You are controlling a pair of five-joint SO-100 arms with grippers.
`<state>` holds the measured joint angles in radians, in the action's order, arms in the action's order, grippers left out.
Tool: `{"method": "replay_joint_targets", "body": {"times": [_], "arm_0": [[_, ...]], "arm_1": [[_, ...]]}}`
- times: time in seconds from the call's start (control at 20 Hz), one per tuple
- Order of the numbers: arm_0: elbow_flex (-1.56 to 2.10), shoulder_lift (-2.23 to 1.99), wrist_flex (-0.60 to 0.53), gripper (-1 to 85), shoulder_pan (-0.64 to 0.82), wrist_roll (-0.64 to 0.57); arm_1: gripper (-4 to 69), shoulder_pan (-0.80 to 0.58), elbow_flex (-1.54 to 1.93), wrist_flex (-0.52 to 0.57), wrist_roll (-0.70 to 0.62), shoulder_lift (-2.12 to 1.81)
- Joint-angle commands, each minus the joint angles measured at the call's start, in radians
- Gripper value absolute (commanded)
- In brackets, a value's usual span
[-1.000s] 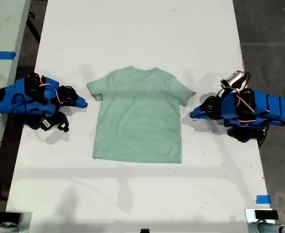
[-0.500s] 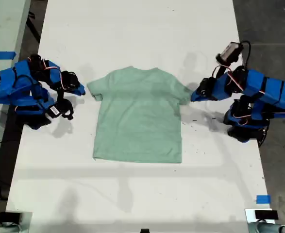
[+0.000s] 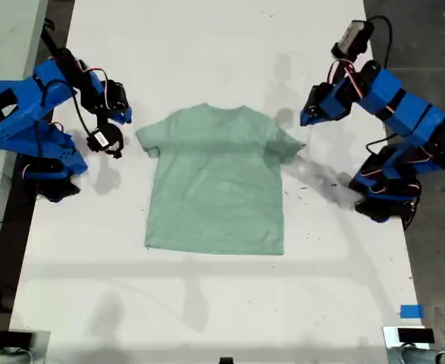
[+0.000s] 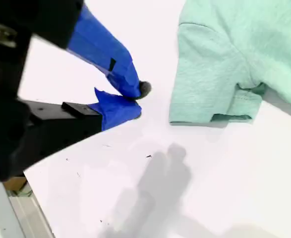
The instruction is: Fold tshirt
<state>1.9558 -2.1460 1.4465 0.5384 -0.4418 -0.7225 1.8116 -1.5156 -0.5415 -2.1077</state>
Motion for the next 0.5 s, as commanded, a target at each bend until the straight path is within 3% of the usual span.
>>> {"method": "replay_joint_targets", "body": {"times": [0.0, 0.35, 0.4, 0.45], "arm_0": [[-0.149, 0.075, 0.041, 0.0, 0.048, -0.034], [-0.216, 0.143, 0.089, 0.0, 0.081, -0.058], [-0.216, 0.144, 0.089, 0.0, 0.081, -0.058], [-0.216, 0.149, 0.089, 0.0, 0.08, -0.058]], "arm_1": [[-0.4, -0.051, -0.181, -0.051, -0.055, 0.063], [-0.8, -0.097, -0.236, -0.089, -0.121, 0.115], [2.6, -0.101, -0.215, -0.089, -0.121, 0.117], [17.0, -0.103, -0.189, -0.087, -0.121, 0.118]]}}
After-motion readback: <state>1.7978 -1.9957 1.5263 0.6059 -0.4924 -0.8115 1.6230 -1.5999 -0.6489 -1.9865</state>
